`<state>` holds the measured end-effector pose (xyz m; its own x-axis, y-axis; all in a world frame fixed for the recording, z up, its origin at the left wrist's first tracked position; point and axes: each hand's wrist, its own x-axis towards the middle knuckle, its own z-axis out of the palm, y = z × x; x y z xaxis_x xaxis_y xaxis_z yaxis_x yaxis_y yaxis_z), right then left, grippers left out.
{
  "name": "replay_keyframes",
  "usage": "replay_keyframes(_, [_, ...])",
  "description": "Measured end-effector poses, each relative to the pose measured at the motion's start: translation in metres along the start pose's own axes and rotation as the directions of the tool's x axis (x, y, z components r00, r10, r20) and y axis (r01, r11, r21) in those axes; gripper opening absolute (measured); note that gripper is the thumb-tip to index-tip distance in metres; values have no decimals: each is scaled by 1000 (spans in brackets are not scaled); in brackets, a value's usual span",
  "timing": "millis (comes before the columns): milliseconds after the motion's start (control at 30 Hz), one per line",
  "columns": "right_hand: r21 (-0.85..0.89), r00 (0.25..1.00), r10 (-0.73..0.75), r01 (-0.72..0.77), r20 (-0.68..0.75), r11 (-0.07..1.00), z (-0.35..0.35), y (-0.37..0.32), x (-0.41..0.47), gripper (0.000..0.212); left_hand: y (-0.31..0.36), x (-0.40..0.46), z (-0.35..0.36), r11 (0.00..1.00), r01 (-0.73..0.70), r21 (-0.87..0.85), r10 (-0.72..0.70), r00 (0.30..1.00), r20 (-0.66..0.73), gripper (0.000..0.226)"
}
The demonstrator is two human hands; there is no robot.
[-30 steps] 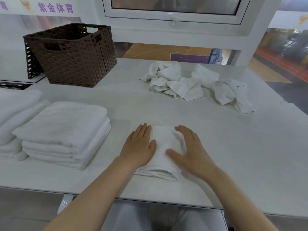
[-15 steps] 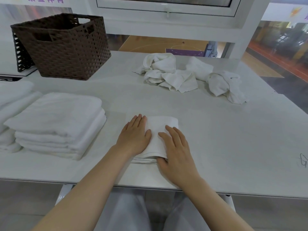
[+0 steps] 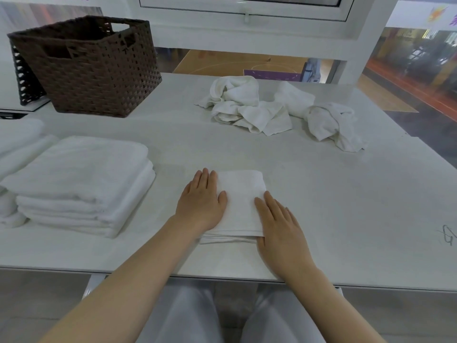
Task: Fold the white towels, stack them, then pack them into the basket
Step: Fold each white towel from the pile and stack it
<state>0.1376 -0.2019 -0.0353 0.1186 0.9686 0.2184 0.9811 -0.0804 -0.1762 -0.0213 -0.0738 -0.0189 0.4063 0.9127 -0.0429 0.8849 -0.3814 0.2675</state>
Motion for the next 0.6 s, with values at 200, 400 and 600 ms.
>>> replay_keyframes(200, [64, 874, -69, 44, 481, 997, -58, 6, 17, 77, 1, 0, 1, 1000, -10, 7, 10, 1000, -1, 64])
replay_keyframes(400, [393, 968, 26, -127, 251, 911, -74, -5, 59, 60, 1, -1, 3, 1000, -19, 11, 20, 999, -33, 64])
replay_keyframes(600, [62, 951, -39, 21, 307, 998, -8, -22, 68, 67, -1, 0, 3, 1000, -20, 12, 20, 1000, 1, 65])
